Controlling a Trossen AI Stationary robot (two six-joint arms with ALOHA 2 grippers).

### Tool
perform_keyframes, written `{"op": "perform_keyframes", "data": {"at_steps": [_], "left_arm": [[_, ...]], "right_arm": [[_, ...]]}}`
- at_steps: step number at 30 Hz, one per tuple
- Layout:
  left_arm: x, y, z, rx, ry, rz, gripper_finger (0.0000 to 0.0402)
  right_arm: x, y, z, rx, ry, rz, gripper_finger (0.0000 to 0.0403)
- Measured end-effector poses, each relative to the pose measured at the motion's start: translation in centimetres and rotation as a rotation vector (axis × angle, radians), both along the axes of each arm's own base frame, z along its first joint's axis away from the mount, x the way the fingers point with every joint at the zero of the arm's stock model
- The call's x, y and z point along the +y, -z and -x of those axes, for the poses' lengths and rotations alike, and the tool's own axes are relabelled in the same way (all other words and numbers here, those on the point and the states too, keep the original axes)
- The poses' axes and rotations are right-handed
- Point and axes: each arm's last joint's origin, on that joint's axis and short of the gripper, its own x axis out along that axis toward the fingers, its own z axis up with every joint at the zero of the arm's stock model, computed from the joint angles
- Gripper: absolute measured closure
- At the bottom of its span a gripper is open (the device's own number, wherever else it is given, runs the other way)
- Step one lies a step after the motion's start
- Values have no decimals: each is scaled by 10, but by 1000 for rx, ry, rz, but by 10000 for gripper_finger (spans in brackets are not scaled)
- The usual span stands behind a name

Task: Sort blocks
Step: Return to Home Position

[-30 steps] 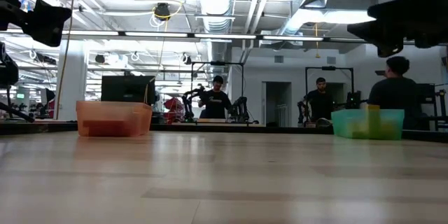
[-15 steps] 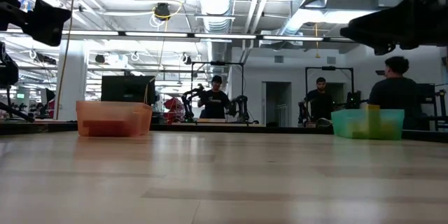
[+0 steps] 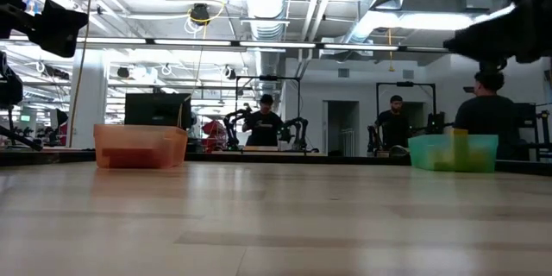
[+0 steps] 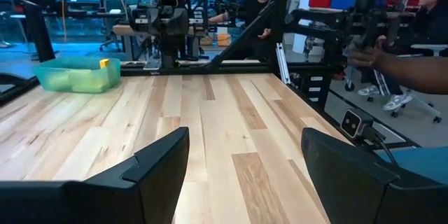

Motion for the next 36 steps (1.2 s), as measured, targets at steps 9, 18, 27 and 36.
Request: {"op": "perform_keyframes", "data": {"at_steps": [9, 18, 27, 36], "left_arm": [[0, 0, 0, -7, 2, -46, 129], [0, 0, 0, -9, 3, -58, 129], [0, -4, 0, -13, 2, -30, 129], [0, -4, 0, -14, 2, -21, 129]], "right_arm": [[-4, -4, 5, -31, 95, 57, 239], [-4, -4, 5, -28, 95, 61, 239], [-4, -4, 5, -27, 94, 62, 237], [-4, -4, 5, -27, 94, 62, 237]]}}
